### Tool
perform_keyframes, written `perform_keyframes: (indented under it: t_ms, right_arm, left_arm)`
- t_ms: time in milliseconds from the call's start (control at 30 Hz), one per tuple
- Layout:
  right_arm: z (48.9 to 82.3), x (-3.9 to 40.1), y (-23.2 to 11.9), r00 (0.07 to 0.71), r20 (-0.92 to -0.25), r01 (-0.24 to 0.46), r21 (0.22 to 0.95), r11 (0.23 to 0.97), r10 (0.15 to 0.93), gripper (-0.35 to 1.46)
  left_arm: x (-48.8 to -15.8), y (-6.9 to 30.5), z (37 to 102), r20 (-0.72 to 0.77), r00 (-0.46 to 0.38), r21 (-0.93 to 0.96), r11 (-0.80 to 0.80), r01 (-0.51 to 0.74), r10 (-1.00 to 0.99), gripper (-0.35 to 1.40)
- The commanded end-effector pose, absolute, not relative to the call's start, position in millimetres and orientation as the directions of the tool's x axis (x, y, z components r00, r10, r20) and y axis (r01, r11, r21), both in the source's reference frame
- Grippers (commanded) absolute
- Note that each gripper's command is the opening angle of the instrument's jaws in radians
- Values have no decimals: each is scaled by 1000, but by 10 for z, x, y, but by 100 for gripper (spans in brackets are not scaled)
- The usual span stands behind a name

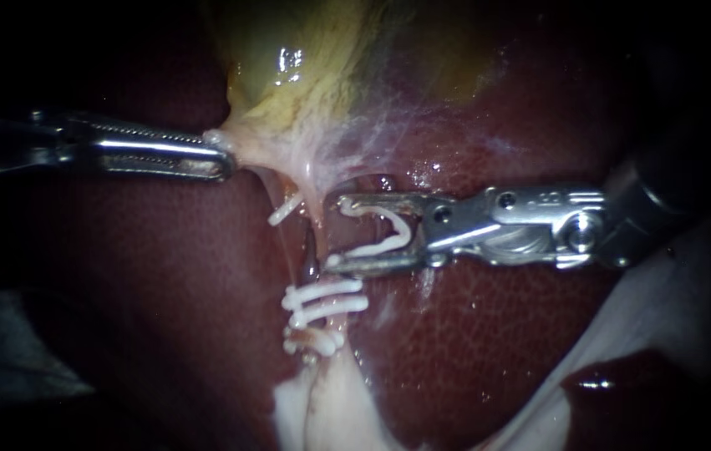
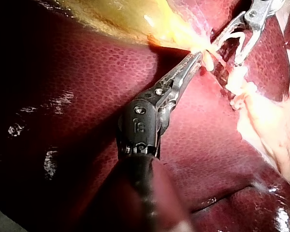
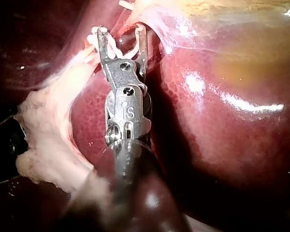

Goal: Clipping third clip right tube

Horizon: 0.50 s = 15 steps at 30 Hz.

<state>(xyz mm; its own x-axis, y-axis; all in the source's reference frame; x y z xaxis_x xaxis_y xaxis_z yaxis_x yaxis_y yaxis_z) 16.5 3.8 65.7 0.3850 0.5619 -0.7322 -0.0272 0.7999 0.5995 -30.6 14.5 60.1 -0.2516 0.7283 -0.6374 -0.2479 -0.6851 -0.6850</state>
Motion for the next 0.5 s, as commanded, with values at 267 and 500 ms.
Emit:
perform_keyframes:
  t_ms: [267,500]
  right_arm:
    - [678,177,37,371,-701,-6,655,756,610,49]
    - [685,190,43,279,-662,81,738,670,695,49]
  left_arm:
    - [-305,144,600,-637,-252,-685,-685,-249,728,-35]
    - [-306,144,599,-637,-252,-685,-685,-249,728,-35]
